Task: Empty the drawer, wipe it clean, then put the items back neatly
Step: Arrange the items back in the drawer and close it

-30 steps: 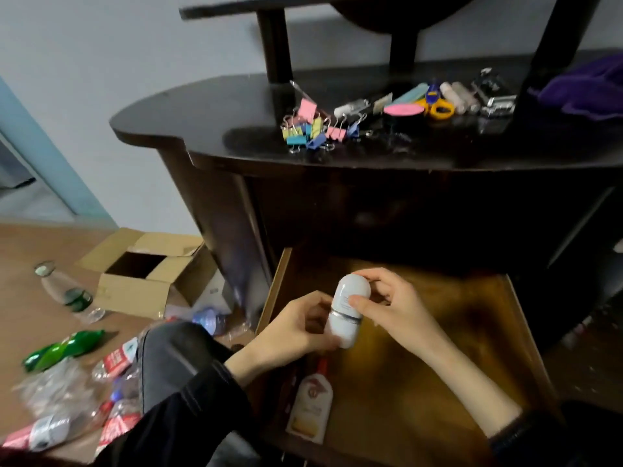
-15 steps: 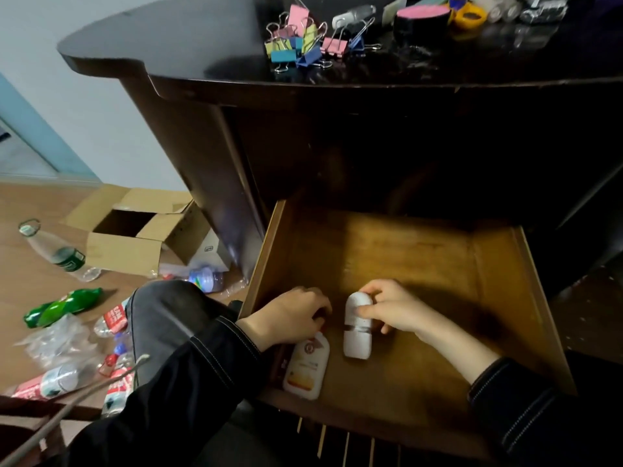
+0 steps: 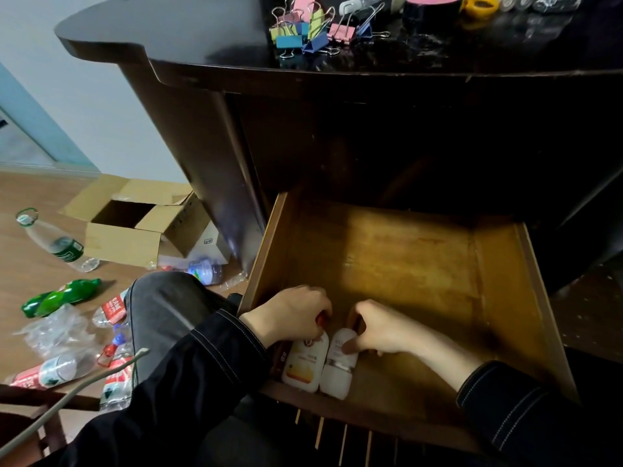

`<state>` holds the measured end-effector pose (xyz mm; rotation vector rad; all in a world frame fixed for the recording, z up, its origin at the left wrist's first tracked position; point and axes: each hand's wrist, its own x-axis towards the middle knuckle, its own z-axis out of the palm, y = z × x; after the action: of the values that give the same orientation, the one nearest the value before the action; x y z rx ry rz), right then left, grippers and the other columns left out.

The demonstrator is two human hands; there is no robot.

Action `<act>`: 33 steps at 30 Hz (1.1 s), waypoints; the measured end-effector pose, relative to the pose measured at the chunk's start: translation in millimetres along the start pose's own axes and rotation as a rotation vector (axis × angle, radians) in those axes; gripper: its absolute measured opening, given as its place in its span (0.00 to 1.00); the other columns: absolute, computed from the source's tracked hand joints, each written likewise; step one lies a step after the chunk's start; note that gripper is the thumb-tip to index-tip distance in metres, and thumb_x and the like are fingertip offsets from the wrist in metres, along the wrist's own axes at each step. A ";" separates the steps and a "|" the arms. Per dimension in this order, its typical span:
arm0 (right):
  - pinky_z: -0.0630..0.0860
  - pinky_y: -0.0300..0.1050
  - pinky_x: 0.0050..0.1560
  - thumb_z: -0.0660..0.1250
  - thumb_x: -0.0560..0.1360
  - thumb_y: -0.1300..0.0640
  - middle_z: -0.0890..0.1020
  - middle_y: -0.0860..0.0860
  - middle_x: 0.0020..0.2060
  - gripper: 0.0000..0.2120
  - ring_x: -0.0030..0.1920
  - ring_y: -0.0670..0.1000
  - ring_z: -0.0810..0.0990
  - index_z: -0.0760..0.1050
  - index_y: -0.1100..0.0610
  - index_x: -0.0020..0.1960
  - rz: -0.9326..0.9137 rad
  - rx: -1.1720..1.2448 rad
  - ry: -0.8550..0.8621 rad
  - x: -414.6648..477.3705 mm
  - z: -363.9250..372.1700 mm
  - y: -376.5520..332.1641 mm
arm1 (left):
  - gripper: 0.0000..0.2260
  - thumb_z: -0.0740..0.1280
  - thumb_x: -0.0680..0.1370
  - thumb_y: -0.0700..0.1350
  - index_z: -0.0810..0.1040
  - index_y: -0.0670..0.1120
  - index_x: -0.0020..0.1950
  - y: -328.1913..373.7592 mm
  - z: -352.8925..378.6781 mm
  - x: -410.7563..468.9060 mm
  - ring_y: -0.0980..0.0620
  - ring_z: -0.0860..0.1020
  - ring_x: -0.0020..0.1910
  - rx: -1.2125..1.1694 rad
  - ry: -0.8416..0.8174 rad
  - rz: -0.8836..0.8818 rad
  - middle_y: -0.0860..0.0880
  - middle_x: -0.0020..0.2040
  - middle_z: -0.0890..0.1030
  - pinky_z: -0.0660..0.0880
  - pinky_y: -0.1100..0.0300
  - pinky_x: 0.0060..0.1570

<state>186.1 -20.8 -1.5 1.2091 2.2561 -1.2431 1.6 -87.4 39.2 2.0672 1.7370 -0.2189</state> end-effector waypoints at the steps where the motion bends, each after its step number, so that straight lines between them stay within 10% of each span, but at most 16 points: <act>1: 0.79 0.43 0.30 0.80 0.68 0.45 0.80 0.50 0.46 0.22 0.36 0.49 0.82 0.72 0.50 0.53 -0.013 -0.025 0.004 -0.3 1.8 -1.5 | 0.17 0.68 0.76 0.46 0.78 0.50 0.65 0.3 -0.1 0.1 0.48 0.74 0.60 0.002 0.002 -0.001 0.50 0.62 0.76 0.72 0.56 0.57; 6: 0.81 0.49 0.42 0.78 0.68 0.41 0.77 0.46 0.46 0.22 0.43 0.49 0.78 0.73 0.51 0.52 -0.086 -0.205 0.055 -4.4 5.2 -5.7 | 0.15 0.68 0.76 0.44 0.79 0.49 0.63 1.2 -1.6 -0.8 0.48 0.75 0.59 0.010 0.000 -0.002 0.50 0.61 0.76 0.74 0.54 0.57; 16: 0.66 0.43 0.31 0.77 0.68 0.41 0.70 0.43 0.41 0.23 0.39 0.47 0.73 0.66 0.49 0.49 -0.202 -0.411 0.032 -13.7 2.1 -9.2 | 0.16 0.69 0.75 0.45 0.79 0.49 0.64 2.2 -3.4 -0.2 0.48 0.76 0.58 0.023 -0.028 -0.010 0.50 0.61 0.75 0.75 0.52 0.57; 33: 0.70 0.41 0.35 0.68 0.72 0.34 0.74 0.42 0.46 0.26 0.42 0.43 0.74 0.70 0.48 0.63 -0.150 -0.331 0.166 -19.6 -17.7 -2.5 | 0.15 0.68 0.76 0.46 0.78 0.50 0.63 0.9 -3.8 -2.5 0.48 0.77 0.57 0.002 0.029 0.005 0.51 0.59 0.76 0.76 0.54 0.53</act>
<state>198.3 -17.7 21.8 1.0683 2.5853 -0.7934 1.4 -88.2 43.8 2.0864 1.7491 -0.1902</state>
